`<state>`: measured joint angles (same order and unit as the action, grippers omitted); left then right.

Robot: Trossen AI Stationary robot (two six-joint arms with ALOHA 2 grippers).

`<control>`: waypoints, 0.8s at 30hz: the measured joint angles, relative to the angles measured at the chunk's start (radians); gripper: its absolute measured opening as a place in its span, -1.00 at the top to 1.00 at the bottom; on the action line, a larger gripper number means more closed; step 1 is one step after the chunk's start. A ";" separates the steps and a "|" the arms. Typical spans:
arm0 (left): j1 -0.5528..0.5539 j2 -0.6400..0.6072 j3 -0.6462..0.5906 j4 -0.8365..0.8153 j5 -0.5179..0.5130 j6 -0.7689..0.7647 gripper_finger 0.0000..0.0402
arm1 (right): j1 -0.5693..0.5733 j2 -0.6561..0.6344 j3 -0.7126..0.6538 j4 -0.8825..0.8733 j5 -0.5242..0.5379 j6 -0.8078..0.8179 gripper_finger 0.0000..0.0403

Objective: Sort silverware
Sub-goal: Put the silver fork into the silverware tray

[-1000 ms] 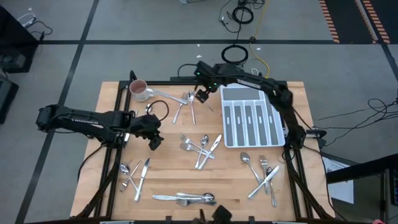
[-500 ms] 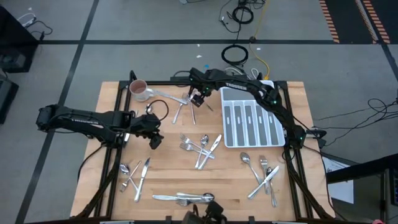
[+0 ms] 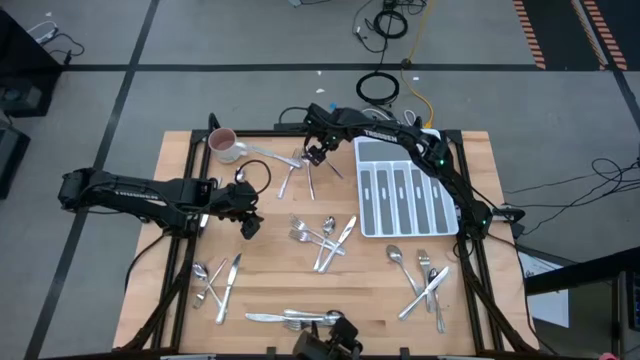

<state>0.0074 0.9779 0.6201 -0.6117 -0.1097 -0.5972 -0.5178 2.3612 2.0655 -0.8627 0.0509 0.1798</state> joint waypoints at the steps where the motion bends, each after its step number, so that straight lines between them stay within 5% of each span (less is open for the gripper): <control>1: 0.000 0.000 0.000 0.000 0.000 0.000 -0.11 | 0.001 0.004 0.000 0.001 0.000 -0.003 -0.49; 13: 0.000 0.000 0.000 0.000 -0.006 -0.001 -0.11 | 0.017 0.093 0.019 -0.060 0.002 -0.002 -0.46; 19: 0.000 0.000 0.000 0.001 -0.034 0.000 -0.11 | 0.022 0.099 0.026 -0.049 -0.044 -0.012 0.05; 24: 0.000 0.000 0.000 0.001 -0.049 0.000 -0.11 | 0.036 0.108 0.044 -0.066 -0.026 -0.059 0.17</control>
<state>0.0071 0.9779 0.6201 -0.6106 -0.1588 -0.5972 -0.4819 2.4687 2.1094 -0.9287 0.0248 0.1211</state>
